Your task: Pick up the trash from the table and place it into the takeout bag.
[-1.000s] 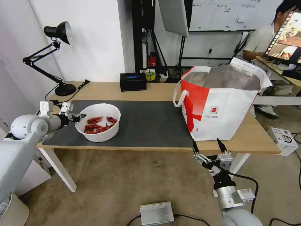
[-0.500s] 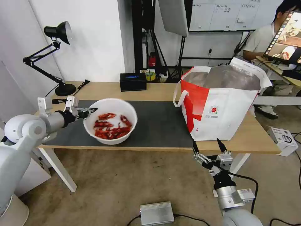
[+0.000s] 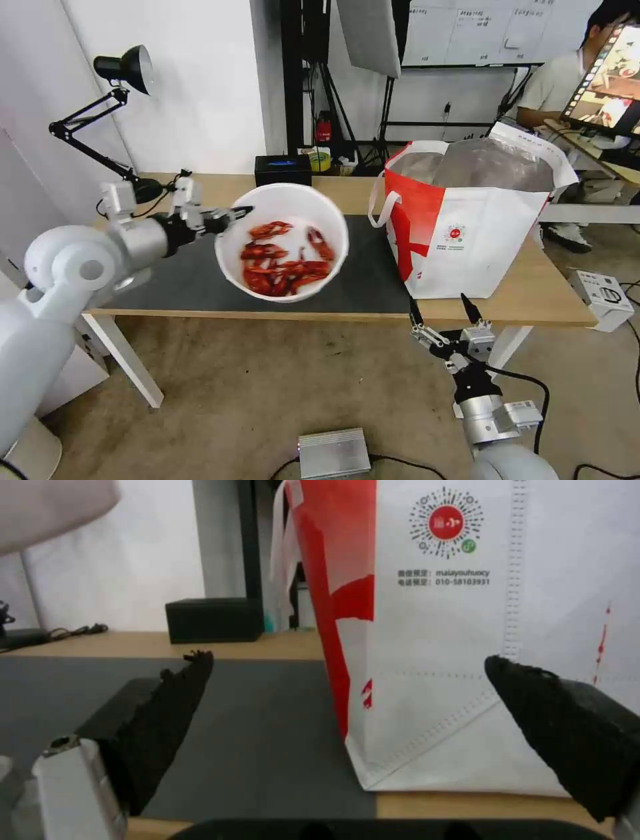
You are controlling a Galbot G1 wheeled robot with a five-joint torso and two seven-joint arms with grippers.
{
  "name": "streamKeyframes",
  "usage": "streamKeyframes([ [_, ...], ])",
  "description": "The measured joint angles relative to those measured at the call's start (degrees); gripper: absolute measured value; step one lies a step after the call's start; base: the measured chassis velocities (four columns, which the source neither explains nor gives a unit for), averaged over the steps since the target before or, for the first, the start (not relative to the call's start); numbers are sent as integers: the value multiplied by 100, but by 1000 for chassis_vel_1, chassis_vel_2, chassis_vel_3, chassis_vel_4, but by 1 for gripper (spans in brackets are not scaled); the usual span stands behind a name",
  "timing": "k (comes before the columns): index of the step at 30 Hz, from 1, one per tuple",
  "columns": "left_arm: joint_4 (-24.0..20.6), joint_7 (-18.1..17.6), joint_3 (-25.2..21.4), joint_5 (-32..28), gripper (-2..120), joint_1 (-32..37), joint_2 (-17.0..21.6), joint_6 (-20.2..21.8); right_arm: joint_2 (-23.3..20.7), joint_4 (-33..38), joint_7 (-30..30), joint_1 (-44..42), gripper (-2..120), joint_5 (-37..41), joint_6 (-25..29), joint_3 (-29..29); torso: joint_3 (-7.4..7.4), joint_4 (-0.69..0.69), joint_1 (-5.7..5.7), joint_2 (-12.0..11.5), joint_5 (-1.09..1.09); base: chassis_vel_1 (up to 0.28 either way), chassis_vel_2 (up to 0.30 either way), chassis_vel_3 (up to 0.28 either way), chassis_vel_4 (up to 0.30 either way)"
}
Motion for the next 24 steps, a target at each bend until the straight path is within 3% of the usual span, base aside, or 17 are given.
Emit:
streamKeyframes([
  [12,506,-154,1222,-370,0,-1653,-659,0,0,0,0,0,100,0,0,1,1,0,0,0,0,0,0,0,0],
  [17,597,-220,1490,-538,0,-1998,-802,-2,0,0,1,0,100,0,0,1,0,1,0,0,1,0,0,0,0],
  [24,894,-391,2094,-663,0,-2602,-1311,-2,0,0,1,0,100,0,0,0,1,0,0,0,0,0,0,0,0],
])
